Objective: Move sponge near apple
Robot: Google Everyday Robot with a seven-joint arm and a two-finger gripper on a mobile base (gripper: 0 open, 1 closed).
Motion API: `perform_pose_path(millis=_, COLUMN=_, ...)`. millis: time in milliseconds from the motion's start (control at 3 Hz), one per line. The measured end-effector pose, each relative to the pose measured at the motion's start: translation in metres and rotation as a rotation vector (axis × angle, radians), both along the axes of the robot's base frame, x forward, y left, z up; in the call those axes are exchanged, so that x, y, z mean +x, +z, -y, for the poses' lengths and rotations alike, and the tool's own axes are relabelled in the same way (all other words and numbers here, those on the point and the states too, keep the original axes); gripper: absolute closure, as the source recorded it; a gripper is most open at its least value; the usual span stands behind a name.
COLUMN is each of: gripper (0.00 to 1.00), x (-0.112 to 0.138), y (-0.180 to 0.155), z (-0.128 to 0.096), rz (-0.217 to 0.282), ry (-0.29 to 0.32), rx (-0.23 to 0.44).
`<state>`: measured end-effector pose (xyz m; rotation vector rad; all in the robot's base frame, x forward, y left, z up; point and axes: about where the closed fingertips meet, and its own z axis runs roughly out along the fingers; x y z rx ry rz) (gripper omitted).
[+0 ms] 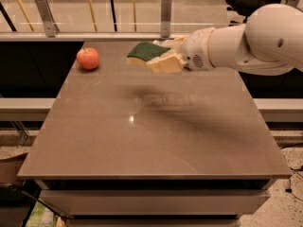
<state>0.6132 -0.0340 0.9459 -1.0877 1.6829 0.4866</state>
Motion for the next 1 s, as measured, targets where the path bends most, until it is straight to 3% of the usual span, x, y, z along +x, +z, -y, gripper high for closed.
perform_pose_path(millis=333, gripper=1.0, x=0.022, y=-0.013, z=-0.01, rz=-0.019, ry=-0.01, rx=-0.04)
perform_pose_path(millis=1000, gripper=1.0, x=0.046, y=-0.048, z=-0.06, rz=-0.065, ry=0.068, rx=-0.059)
